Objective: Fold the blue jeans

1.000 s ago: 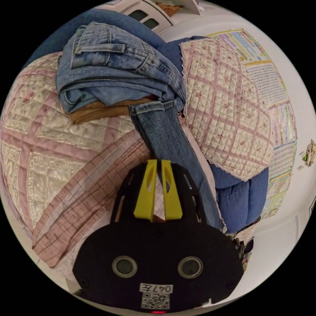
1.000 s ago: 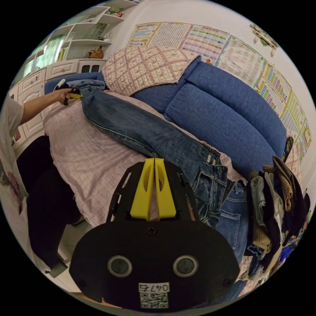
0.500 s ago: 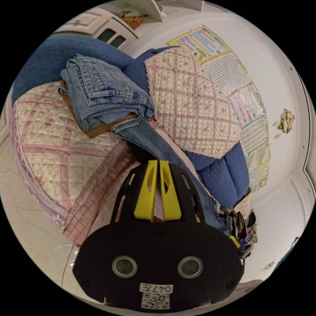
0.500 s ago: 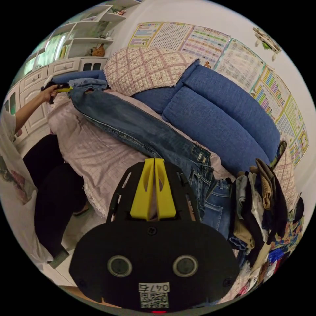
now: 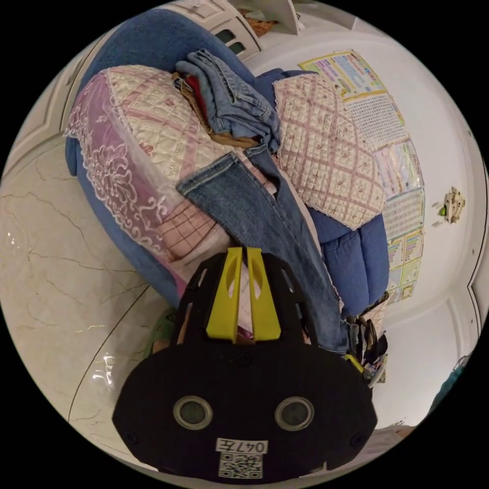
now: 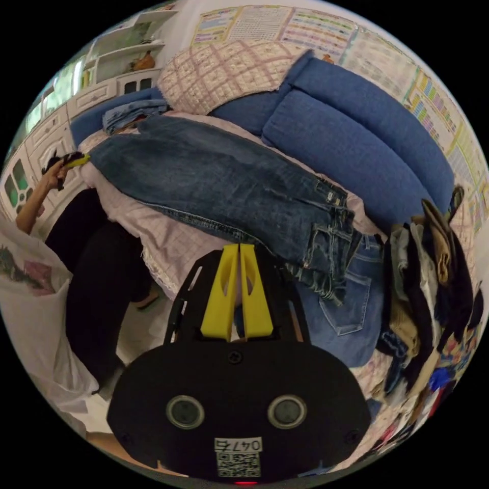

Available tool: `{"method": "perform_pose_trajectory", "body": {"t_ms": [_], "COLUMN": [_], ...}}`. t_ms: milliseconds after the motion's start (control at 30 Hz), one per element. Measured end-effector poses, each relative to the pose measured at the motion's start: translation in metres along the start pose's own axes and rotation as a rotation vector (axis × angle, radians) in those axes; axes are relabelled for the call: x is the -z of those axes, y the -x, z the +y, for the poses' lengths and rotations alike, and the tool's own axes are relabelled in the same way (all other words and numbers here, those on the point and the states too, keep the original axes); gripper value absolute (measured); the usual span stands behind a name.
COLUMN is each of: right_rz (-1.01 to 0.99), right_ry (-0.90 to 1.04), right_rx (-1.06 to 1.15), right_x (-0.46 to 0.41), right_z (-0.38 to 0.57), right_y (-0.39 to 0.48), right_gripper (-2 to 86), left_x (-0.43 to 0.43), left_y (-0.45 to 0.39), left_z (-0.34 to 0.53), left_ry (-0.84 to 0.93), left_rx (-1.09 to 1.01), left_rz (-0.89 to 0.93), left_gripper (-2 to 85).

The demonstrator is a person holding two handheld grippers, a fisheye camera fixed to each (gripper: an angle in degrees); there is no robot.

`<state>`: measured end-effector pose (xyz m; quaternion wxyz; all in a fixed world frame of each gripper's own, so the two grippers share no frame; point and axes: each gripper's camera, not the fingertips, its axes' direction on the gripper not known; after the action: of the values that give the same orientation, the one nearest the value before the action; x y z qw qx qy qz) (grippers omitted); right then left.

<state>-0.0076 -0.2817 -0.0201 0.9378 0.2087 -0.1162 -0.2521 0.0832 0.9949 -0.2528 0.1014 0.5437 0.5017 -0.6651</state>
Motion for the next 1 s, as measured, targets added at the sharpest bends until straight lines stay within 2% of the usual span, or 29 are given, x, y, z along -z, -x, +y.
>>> {"method": "perform_pose_trajectory", "body": {"t_ms": [67,133,200,400,467,500,600,633,667,733,800,900,1000], "right_rz": [0.054,0.006,-0.056,-0.142,-0.201,-0.252,-0.389,-0.368,-0.336,-0.119,0.010,0.055,-0.021], "right_ry": [-0.061,-0.224,-0.303,-0.168,-0.194,-0.232,-0.294,-0.285,-0.283,-0.301,-0.272,-0.174,-0.019], "right_rx": [-0.186,-0.462,-0.637,-1.023,-1.116,-1.143,-1.096,-1.058,-1.021,-0.807,-0.681,-0.688,-0.793], "right_x": [0.012,0.032,0.036,-0.009,-0.023,-0.031,-0.044,-0.037,-0.029,0.019,0.042,0.022,-0.036], "right_z": [0.024,0.069,0.100,0.147,0.160,0.165,0.159,0.149,0.142,0.116,0.106,0.120,0.151], "right_y": [-0.025,-0.068,-0.099,-0.170,-0.181,-0.187,-0.196,-0.197,-0.196,-0.181,-0.167,-0.159,-0.163], "right_gripper": [1.3,3.5,4.7,9.9,9.6,5.6,0.7,0.2,0.0,-0.3,-0.4,-0.5,-0.7], "left_x": [0.005,0.011,0.015,0.018,0.016,0.013,0.004,0.001,0.000,0.004,0.008,0.007,-0.005], "left_y": [0.003,0.009,0.013,0.014,0.013,0.012,0.008,0.006,0.004,-0.005,-0.009,-0.006,0.002], "left_z": [-0.001,0.000,0.001,0.002,0.000,-0.002,-0.010,-0.014,-0.016,-0.021,-0.024,-0.025,-0.025], "left_ry": [0.001,-0.003,-0.004,-0.009,-0.010,-0.007,0.013,0.016,0.014,-0.026,-0.055,-0.064,-0.028], "left_rx": [-0.002,0.010,0.020,0.019,0.019,0.020,0.010,-0.001,-0.008,-0.044,-0.071,-0.072,-0.038], "left_rz": [0.006,0.024,0.034,0.096,0.096,0.092,0.076,0.067,0.062,0.033,-0.006,-0.038,-0.024], "left_gripper": [-0.9,-0.9,-1.0,-1.0,-1.0,-1.0,-1.0,-1.0,-1.0,-1.0,-1.0,-1.0,-1.0]}}
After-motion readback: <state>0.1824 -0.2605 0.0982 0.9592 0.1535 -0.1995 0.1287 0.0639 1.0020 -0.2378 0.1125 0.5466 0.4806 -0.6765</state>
